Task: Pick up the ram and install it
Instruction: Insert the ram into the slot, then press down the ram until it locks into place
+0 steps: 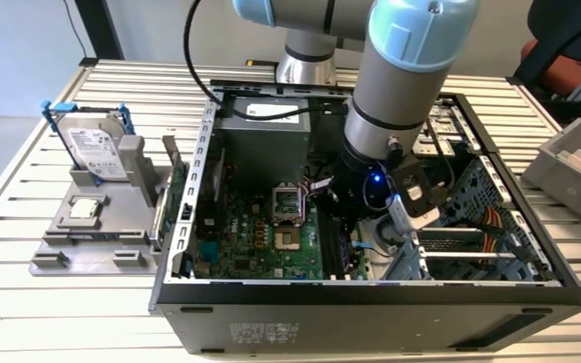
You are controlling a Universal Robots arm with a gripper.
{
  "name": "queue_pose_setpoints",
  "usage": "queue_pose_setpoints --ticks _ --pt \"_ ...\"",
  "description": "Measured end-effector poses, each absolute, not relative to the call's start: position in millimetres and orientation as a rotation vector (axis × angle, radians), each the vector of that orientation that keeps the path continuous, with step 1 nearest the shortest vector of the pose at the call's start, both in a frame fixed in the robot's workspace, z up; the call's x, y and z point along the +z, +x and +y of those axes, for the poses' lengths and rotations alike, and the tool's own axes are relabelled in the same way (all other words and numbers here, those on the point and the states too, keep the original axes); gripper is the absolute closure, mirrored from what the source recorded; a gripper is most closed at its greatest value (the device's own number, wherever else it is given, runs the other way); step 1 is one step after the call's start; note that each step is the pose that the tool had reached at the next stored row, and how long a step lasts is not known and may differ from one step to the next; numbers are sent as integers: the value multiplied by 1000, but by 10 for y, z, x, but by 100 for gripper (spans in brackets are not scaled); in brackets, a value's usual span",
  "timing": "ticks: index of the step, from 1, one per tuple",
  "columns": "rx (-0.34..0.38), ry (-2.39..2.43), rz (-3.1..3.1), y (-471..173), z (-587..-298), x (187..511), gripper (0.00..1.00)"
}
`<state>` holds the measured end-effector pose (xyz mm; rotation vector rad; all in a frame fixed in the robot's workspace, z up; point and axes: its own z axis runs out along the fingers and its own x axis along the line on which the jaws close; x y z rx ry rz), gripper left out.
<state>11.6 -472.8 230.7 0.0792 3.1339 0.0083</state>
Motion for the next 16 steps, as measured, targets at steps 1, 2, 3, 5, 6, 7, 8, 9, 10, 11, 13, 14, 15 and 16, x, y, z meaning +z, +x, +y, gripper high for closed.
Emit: queue_pose_setpoints --ticks 1,2,3,5,6,7,8,9,10,11,13,14,15,16 --pt "9 79 3134 116 -4729 2339 0" --pt "8 79 3134 115 -4729 2361 0" --pt "8 79 3134 115 -4729 2414 0" --pt "9 79 3134 116 -4733 2431 100" --pt "9 79 3134 116 -4734 2431 100" --pt "8 79 3134 116 -4735 2432 100" --pt "8 79 3134 116 -4736 2431 100" --pt "8 79 3134 116 -4736 2432 100" --pt "8 79 3134 116 -4737 2432 100" --pt "8 78 3134 115 -4737 2432 100" --pt "8 78 3134 116 -4738 2432 100" --pt "8 78 3134 116 -4739 2432 100" --pt "8 78 3134 116 -4740 2431 100" --pt "8 78 3134 116 -4740 2431 100"
